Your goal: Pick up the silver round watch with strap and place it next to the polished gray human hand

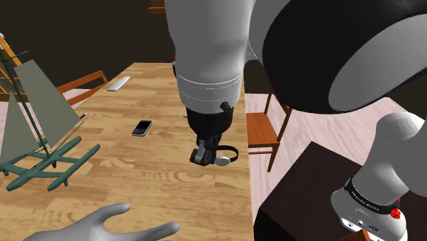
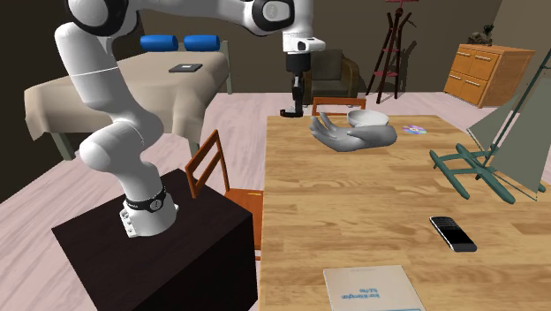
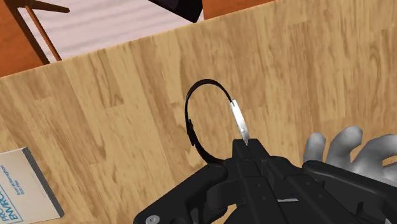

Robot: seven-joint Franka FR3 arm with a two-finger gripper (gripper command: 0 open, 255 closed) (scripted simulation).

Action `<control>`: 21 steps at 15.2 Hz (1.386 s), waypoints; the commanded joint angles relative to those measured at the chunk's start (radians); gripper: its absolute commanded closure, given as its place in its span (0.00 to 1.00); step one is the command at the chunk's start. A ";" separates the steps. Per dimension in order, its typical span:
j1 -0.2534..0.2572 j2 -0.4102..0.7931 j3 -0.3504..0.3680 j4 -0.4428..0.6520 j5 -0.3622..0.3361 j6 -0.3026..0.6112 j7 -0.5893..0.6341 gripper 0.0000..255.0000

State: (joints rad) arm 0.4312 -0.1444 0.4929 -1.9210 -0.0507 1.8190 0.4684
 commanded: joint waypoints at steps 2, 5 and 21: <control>0.031 0.039 0.051 0.044 -0.015 -0.017 0.088 1.00; 0.064 0.077 0.098 0.086 -0.034 -0.033 0.172 1.00; 0.360 0.461 0.258 0.475 -0.275 -0.188 0.618 1.00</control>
State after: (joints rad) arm 0.7802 0.3067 0.7499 -1.4482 -0.3188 1.6279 1.0728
